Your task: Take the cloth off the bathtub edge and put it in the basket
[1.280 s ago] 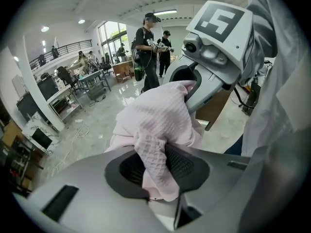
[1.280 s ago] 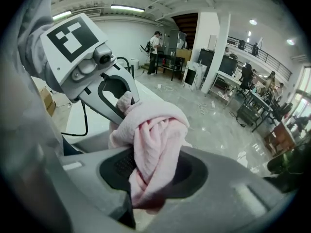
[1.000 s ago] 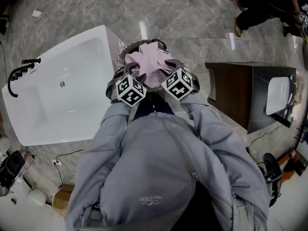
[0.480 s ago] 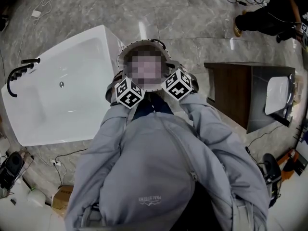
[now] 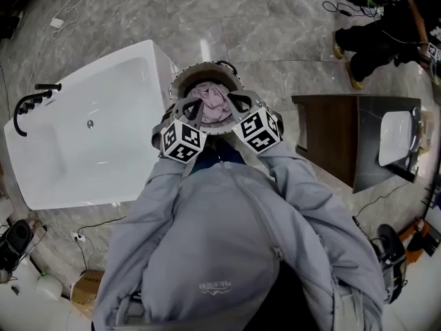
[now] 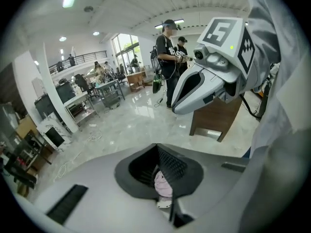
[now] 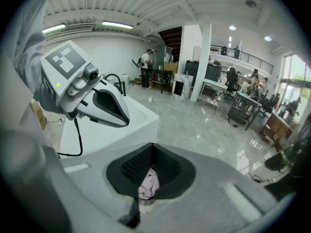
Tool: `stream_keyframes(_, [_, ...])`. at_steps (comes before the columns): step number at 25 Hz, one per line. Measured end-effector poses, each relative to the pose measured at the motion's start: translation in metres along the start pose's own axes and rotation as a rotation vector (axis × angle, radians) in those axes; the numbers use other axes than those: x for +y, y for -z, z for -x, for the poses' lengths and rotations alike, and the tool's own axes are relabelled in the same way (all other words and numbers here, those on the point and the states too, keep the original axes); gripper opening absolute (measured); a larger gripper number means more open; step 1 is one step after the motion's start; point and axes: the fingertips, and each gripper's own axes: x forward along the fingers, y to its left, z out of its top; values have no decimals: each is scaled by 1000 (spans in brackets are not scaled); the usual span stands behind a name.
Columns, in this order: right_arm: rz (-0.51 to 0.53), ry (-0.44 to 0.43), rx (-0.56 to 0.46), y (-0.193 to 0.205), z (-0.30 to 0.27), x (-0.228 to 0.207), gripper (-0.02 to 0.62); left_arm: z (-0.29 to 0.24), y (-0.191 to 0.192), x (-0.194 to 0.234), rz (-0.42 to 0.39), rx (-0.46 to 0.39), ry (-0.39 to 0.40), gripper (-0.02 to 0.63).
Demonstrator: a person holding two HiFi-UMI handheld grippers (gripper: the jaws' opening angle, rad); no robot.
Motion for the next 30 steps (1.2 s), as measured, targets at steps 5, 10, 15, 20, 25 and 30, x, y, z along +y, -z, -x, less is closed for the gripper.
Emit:
stream_keyframes(5, [5, 85, -150, -42, 34, -9, 5, 35, -34, 16, 63, -148, -113, 6])
stream_keyframes(10, [-73, 160, -327, -86, 81, -11, 5, 86, -80, 29, 235, -377, -205, 6])
stream_keyframes(15, [-176, 245, -499, -117, 134, -14, 5, 148, -113, 39, 330, -571, -315, 6])
stream_keyframes(20, [-221, 316, -605, -126, 176, -16, 5, 189, -122, 41, 385, -655, -398, 6])
stream_keyframes(25, [-208, 314, -633, -125, 186, -1, 5, 208, -120, 35, 382, -674, -440, 6])
stream_keyframes(30, [-213, 312, -636, -118, 187, 11, 5, 215, -114, 22, 388, -676, -438, 6])
